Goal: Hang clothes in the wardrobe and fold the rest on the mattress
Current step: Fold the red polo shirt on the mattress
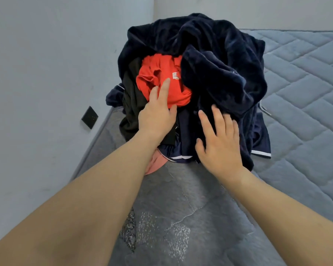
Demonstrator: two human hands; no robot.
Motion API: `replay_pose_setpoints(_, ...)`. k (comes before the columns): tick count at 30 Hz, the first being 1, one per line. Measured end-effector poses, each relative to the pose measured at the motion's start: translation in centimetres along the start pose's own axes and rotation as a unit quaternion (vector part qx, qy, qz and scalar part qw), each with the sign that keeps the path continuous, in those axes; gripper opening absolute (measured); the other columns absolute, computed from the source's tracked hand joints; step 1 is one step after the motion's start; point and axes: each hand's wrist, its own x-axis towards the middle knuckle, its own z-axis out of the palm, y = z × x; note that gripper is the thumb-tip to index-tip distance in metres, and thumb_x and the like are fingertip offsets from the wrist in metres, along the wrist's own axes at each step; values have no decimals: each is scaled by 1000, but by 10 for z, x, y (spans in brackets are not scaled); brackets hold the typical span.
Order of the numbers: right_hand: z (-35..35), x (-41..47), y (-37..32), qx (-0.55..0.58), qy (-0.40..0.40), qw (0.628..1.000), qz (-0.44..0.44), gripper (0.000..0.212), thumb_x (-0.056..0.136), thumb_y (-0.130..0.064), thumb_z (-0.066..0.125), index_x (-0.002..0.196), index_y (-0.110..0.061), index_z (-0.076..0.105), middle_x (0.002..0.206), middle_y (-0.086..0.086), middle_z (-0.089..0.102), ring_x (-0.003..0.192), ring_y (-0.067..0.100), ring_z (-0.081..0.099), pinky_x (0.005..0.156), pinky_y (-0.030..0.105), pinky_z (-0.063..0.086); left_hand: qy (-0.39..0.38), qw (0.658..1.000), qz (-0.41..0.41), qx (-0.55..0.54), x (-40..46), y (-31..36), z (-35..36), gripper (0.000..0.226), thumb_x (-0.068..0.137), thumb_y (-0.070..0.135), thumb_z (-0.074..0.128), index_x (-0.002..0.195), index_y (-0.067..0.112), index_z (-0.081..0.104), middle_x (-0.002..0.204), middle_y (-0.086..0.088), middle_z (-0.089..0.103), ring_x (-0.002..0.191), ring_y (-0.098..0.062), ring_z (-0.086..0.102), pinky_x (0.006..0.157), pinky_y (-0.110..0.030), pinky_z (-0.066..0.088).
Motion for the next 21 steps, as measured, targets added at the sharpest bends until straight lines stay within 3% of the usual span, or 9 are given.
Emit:
replay_pose_setpoints(2, 7, 20, -1, -8, 3, 1000, 9, 73, 85, -29, 55, 154, -20, 30, 157, 13, 26, 132, 41, 35, 105, 57, 35, -2, 999, 19, 42, 21, -11, 5, 54, 100, 35, 46, 150, 38, 28, 138, -4, 48, 107, -33, 60, 77, -41, 49)
replay_pose_setpoints(4, 15, 35, -1, 7, -5, 999, 51, 76, 87, -33, 53, 156, -27, 21, 158, 13, 21, 128, 42, 34, 100, 57, 38, -18, 998, 31, 46, 35, -24, 11, 38, 103, 30, 42, 142, 31, 43, 125, -7, 51, 99, -37, 59, 72, -37, 42)
replay_pose_setpoints(9, 36, 45, 9, 41, -35, 993, 105, 77, 92, -34, 50, 156, -36, 6, 156, 18, 10, 127, 46, 30, 106, 60, 34, -57, 997, 37, -29, 37, -35, 24, 30, 104, 18, 41, 132, 17, 51, 123, -11, 47, 100, -38, 56, 86, -46, 47)
replay_pose_setpoints(11, 40, 42, 11, 54, -43, 992, 107, 75, 93, -31, 49, 156, -34, 8, 157, 19, 10, 128, 47, 30, 108, 59, 31, -22, 993, 31, -109, 23, -37, 24, 28, 101, 8, 42, 125, 11, 56, 118, -11, 50, 105, -33, 54, 93, -42, 43)
replay_pose_setpoints(14, 42, 46, 19, 92, -65, 986, 125, 68, 96, -31, 46, 155, -34, 12, 160, 14, 6, 135, 45, 26, 112, 60, 26, 41, 986, 65, -149, -42, -43, 20, 28, 93, 2, 45, 114, 12, 61, 107, 2, 50, 100, -27, 52, 89, -39, 44)
replay_pose_setpoints(15, 42, 49, 19, 102, -77, 983, 133, 64, 97, -33, 43, 155, -33, 14, 162, 13, 4, 137, 45, 24, 114, 61, 22, 19, 987, 75, -144, -75, -47, 22, 28, 91, 4, 46, 112, 15, 61, 106, 6, 50, 98, -28, 50, 88, -41, 46)
replay_pose_setpoints(17, 41, 45, 11, 129, -83, 977, 149, 60, 97, -37, 42, 154, -32, 21, 162, 15, 5, 140, 47, 20, 115, 63, 15, -101, 982, 72, -143, -152, -56, 32, 26, 91, 8, 48, 110, 21, 60, 105, 6, 53, 98, -28, 50, 87, -45, 47)
replay_pose_setpoints(19, 36, 26, -5, 236, -43, 959, 151, 71, 88, -46, 49, 152, -27, 25, 159, 25, 15, 142, 50, 18, 116, 63, 13, -196, 964, 25, -178, -219, -63, 39, 24, 92, 12, 50, 109, 26, 59, 104, 5, 56, 97, -21, 55, 87, -43, 48)
replay_pose_setpoints(21, 31, -4, -23, 382, -17, 910, 163, 79, 81, -41, 56, 148, -8, 32, 151, 29, 31, 142, 47, 26, 119, 41, 20, -194, 959, -25, -205, -252, -68, 42, 22, 91, 18, 51, 105, 34, 56, 98, 7, 58, 91, -12, 56, 86, -37, 48)
